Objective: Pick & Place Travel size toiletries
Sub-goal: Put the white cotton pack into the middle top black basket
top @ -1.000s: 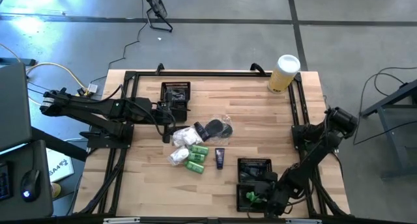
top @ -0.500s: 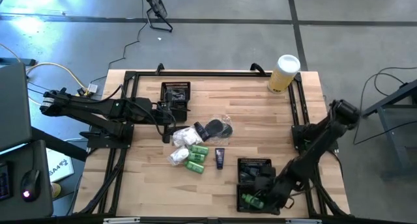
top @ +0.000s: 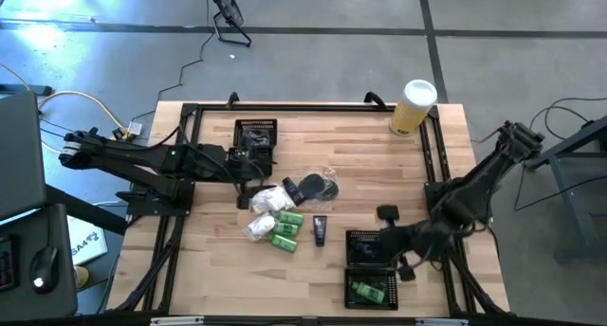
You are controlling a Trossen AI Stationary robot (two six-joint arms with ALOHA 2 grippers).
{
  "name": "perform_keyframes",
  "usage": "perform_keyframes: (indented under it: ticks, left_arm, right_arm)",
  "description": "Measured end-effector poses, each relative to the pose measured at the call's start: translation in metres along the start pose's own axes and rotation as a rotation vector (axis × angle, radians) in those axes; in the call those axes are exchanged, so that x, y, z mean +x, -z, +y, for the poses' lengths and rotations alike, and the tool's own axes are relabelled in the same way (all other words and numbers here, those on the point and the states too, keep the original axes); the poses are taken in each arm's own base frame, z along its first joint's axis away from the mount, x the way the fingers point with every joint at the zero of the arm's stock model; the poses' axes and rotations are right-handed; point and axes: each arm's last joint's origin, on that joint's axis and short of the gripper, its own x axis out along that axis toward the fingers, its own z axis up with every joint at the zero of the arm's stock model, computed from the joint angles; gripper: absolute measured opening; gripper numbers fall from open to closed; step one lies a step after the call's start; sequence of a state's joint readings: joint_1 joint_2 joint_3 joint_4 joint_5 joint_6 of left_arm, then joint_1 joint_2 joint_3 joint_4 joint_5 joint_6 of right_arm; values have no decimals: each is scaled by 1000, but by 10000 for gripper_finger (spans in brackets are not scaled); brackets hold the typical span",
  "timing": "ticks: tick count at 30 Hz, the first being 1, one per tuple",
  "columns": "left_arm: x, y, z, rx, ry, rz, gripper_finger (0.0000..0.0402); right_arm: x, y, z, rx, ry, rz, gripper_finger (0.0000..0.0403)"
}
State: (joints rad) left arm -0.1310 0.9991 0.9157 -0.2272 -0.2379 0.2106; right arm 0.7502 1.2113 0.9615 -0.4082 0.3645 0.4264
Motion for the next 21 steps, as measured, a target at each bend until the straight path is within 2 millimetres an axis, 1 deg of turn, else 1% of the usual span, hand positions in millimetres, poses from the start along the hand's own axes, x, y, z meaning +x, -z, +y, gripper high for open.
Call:
perform_keyframes:
  ticks: [4, 8, 13, 16, 21]
  left_arm:
    - [11, 7, -4, 2, 9, 61, 277]
    - [27, 14, -8, 8, -36, 128, 277]
    - [41, 23, -9, 49, -157, 211, 276]
    - [43, 24, -9, 69, -180, 224, 261]
    - [43, 24, -9, 87, -180, 224, 213]
  right_arm:
    - [-6, -11, -20, -99, 46, -40, 9]
    - [0, -18, -46, -159, 43, -11, 5]
    - [15, -10, -87, -169, 30, 38, 4]
    - [21, -7, -112, -172, 29, 14, 4]
    - [22, -8, -144, -161, -9, -46, 4]
